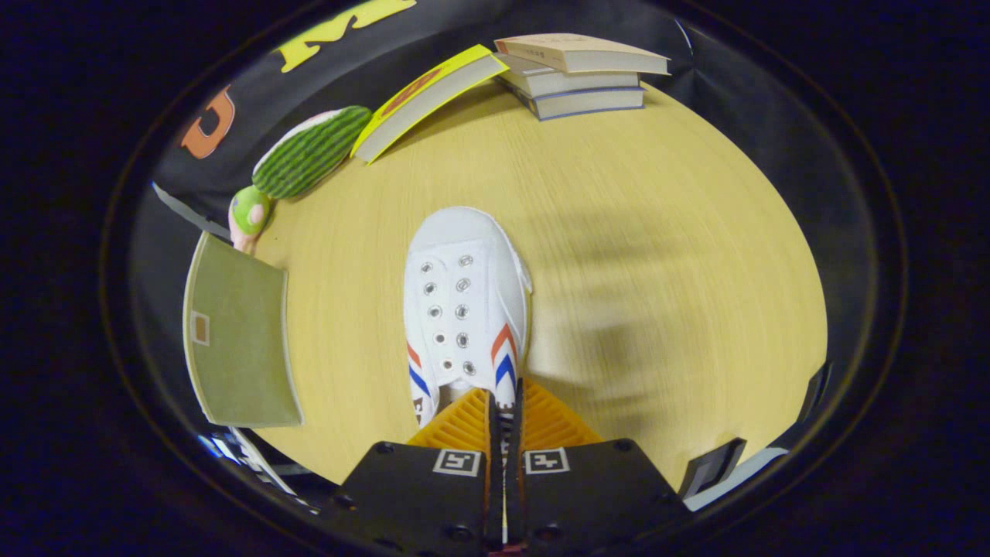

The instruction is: Open the storage box then place both shoes into the box .Put the left shoe in first, then the right shoe, with the right side of both shoes facing outward in a uniform manner.

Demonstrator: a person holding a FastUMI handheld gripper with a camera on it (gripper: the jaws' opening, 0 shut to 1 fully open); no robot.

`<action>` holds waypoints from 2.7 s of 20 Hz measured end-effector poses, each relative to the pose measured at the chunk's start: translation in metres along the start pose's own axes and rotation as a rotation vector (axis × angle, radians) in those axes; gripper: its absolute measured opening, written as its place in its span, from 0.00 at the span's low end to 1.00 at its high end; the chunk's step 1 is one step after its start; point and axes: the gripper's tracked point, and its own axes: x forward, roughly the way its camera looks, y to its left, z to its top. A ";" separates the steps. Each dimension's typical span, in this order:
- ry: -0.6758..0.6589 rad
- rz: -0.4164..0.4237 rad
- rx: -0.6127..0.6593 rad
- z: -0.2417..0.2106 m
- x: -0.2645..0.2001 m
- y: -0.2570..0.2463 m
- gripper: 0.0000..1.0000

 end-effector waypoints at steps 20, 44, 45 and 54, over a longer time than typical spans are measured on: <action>-0.152 0.155 -0.078 0.012 -0.164 0.185 0.07; -0.322 0.128 -0.145 -0.017 -0.093 0.355 0.07; -0.343 0.134 -0.134 -0.014 -0.091 0.355 0.08; -0.473 0.189 -0.227 -0.018 -0.097 0.368 1.00</action>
